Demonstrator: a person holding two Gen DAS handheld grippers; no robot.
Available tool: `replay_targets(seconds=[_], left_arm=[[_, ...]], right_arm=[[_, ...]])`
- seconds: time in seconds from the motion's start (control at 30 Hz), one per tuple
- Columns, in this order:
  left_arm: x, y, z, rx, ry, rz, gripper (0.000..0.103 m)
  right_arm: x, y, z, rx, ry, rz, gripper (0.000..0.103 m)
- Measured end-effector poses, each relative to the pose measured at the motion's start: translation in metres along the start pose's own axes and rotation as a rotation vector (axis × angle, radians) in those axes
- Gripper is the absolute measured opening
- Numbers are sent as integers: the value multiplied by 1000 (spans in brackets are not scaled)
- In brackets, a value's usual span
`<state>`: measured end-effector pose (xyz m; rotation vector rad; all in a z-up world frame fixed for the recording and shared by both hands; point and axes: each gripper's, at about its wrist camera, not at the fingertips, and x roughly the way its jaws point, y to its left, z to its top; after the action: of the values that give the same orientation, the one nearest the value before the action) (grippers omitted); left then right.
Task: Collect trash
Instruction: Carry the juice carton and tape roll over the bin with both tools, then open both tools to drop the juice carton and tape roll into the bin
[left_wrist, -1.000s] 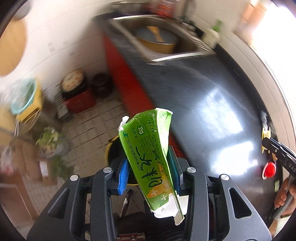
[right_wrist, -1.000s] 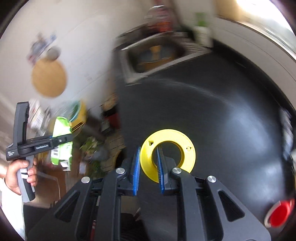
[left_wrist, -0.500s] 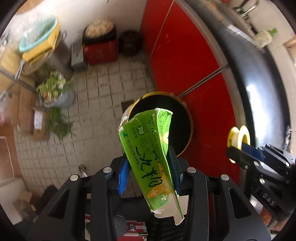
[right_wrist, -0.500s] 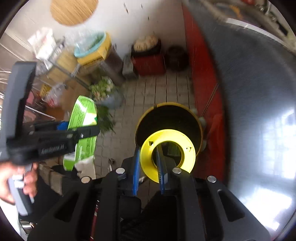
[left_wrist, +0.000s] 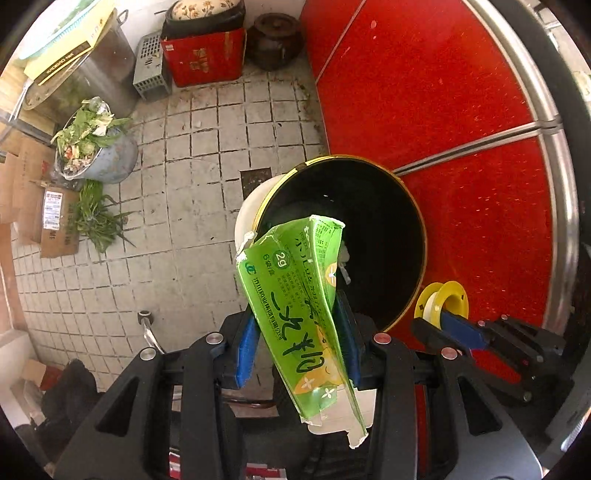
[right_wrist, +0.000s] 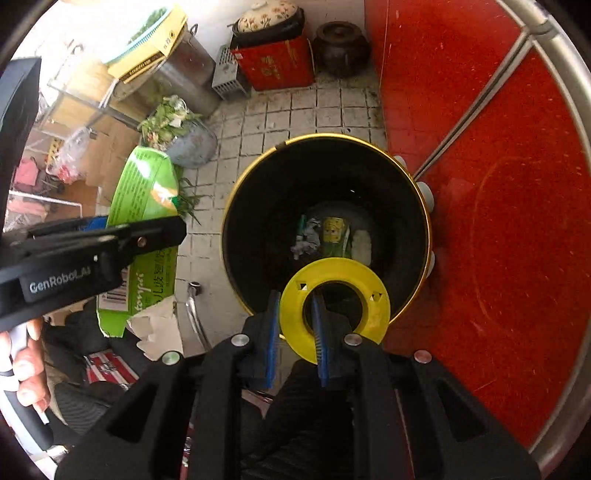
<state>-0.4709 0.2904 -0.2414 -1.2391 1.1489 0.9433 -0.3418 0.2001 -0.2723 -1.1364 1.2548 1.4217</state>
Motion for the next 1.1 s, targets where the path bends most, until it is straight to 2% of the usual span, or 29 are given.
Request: replay_targets(seconds=[0.4, 0.5, 0.53, 0.57, 0.6, 0.63, 0.7, 0.87, 1.0, 1.07, 1.1], left_arm=[[29, -5, 20, -28, 33, -21, 38], [36, -5, 30, -44, 43, -54, 45], [37, -6, 32, -46, 46, -53, 63], [39, -7, 34, -45, 51, -27, 77], [37, -7, 35, -42, 31, 4, 94], [33, -8, 35, -33, 1, 26, 94], [23, -9, 37, -2, -21, 45, 94], [-21, 4, 31, -22, -73, 104, 94], [-73, 0, 15, -21, -108, 132, 94], [-97, -13, 7, -3, -116, 112, 94], [-108, -25, 4, 18, -118, 100, 95]], right_arm=[[13, -10, 9, 30, 16, 13, 17], [12, -7, 11, 20, 12, 30, 17], [9, -6, 11, 18, -6, 34, 22], [7, -5, 11, 13, -18, 33, 51], [4, -3, 11, 11, -33, 28, 73], [-2, -1, 9, 5, -68, 16, 93], [-11, 3, 6, -10, -93, 18, 93], [-45, 14, -7, 9, -96, 116, 93], [-120, 14, -33, 10, -176, 168, 93], [-162, 1, -50, 3, -236, 151, 93], [-187, -14, -62, 12, -274, 116, 93]])
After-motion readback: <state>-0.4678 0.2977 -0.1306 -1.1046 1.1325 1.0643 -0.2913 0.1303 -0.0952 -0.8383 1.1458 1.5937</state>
